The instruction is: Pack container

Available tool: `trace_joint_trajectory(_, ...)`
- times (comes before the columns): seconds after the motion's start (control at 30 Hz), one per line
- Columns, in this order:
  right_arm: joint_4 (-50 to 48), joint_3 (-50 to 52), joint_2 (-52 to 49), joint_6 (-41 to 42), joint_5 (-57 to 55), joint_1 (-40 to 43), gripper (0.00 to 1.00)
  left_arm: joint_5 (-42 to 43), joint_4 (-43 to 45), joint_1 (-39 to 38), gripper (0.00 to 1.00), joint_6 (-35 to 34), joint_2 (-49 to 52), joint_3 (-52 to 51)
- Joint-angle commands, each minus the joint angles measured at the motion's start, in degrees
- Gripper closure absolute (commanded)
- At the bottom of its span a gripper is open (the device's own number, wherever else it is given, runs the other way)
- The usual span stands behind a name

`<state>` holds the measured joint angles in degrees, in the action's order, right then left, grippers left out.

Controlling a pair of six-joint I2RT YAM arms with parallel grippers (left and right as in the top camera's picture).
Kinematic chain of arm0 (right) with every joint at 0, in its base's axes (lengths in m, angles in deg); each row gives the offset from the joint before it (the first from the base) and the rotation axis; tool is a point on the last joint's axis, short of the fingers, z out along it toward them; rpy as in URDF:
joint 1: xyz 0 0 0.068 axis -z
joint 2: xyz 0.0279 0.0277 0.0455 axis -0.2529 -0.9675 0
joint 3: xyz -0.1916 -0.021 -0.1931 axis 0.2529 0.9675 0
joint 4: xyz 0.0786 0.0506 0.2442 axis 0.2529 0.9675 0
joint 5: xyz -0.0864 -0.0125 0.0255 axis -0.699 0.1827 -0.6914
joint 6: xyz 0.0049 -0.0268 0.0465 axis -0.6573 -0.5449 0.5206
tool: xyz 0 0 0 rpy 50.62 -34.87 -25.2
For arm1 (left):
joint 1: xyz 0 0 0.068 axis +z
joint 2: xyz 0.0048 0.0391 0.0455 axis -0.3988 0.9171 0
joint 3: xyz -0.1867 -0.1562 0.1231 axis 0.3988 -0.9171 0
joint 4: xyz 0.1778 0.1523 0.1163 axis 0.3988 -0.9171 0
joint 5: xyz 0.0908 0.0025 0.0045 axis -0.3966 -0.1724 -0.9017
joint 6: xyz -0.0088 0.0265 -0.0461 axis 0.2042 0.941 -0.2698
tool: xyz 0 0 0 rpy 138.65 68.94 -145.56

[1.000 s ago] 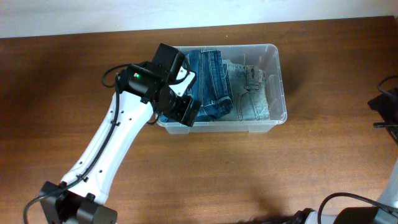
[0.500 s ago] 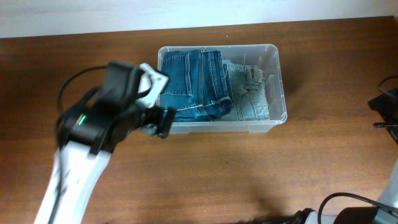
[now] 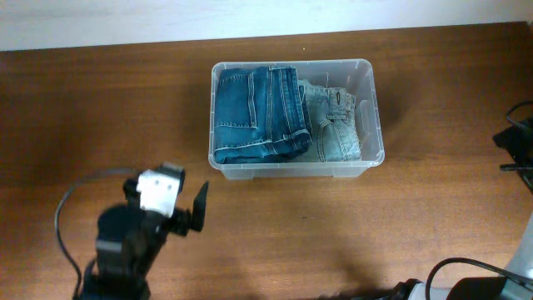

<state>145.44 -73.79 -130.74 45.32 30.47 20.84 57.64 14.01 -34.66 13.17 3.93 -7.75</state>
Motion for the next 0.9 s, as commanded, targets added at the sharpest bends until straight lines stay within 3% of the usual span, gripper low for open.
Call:
trace_joint_trajectory(0.0, 0.04, 0.22, 0.0, 0.66, -0.28, 0.15, 0.02, 0.94, 2.47, 1.95, 0.01, 0.96, -6.1, -6.32)
trace_joint_trajectory(0.67, 0.04, 0.22, 0.0, 0.68, -0.28, 0.15, 0.02, -7.13, 4.57, 4.74, 0.01, 0.96, -14.56, -12.26)
trace_joint_trajectory(0.87, 0.04, 0.22, 0.0, 0.68, -0.28, 0.15, 0.02, -7.13, 13.05, 6.4, 0.01, 0.96, -20.35, -19.26)
